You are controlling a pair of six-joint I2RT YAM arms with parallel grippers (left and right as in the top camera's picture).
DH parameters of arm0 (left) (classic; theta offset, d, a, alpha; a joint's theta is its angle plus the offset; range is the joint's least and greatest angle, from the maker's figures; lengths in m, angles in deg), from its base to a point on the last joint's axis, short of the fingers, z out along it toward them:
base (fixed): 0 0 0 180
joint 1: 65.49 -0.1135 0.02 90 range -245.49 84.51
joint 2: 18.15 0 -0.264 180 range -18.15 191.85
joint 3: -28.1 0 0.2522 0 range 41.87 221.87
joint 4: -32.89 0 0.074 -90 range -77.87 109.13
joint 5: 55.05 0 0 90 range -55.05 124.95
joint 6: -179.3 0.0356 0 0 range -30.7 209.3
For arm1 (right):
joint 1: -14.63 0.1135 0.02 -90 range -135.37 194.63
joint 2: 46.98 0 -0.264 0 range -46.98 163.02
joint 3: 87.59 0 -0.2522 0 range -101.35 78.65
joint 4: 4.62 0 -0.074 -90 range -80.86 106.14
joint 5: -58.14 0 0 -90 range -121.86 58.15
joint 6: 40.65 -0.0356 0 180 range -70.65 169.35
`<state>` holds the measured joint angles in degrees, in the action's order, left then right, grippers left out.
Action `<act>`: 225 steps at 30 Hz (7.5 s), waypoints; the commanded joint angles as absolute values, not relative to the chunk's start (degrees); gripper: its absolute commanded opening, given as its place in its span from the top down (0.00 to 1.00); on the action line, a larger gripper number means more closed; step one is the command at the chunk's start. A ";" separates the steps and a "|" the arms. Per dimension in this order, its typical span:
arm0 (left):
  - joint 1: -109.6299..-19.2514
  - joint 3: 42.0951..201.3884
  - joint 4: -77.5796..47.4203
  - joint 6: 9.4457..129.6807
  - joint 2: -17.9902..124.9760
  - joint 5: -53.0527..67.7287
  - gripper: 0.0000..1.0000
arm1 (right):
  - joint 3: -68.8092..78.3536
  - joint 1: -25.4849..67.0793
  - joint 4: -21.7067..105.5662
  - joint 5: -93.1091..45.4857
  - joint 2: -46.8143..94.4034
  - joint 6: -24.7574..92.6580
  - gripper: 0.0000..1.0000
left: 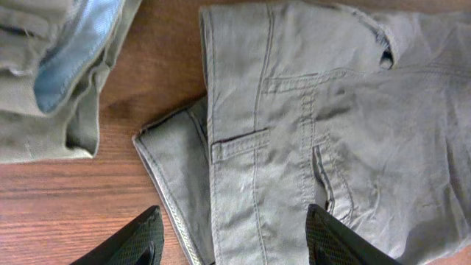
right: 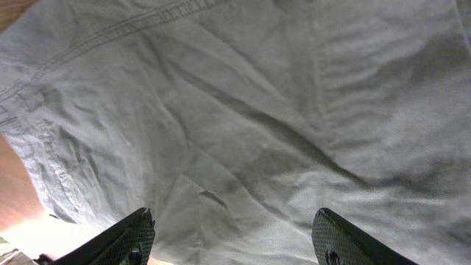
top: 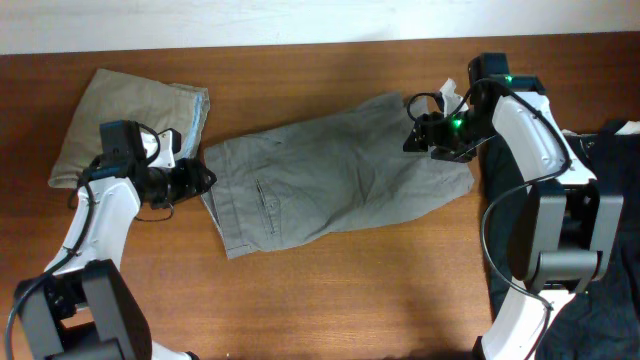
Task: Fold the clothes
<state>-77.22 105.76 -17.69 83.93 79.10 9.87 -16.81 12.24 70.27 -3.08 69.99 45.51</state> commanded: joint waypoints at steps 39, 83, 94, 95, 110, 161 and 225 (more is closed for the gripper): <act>-74.37 111.45 -6.83 84.87 79.54 -2.06 0.95 | -17.42 11.87 41.15 -20.24 75.50 44.40 0.26; -74.18 109.94 -29.80 86.12 79.75 28.82 0.20 | -18.12 11.93 32.50 -6.53 75.52 41.36 0.07; -74.29 116.87 -32.51 86.14 70.66 23.07 0.18 | -17.49 5.05 80.63 -7.82 72.57 41.99 0.16; -74.27 116.87 -32.49 86.14 70.42 22.46 0.27 | -16.77 6.34 81.65 -10.36 72.57 41.99 0.15; -63.36 116.80 -28.12 86.16 75.32 22.29 0.52 | -16.22 -3.80 82.88 -7.34 70.38 47.04 0.69; -59.40 124.34 -30.06 90.29 99.40 21.89 0.73 | -10.32 34.16 79.29 -12.11 75.26 49.69 0.82; -72.52 129.83 -43.55 94.10 102.59 14.70 0.46 | -12.72 10.71 80.87 1.44 68.74 53.12 0.86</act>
<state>-70.42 128.78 -44.47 94.03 101.65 14.55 -13.21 7.72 81.92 2.93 68.66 56.68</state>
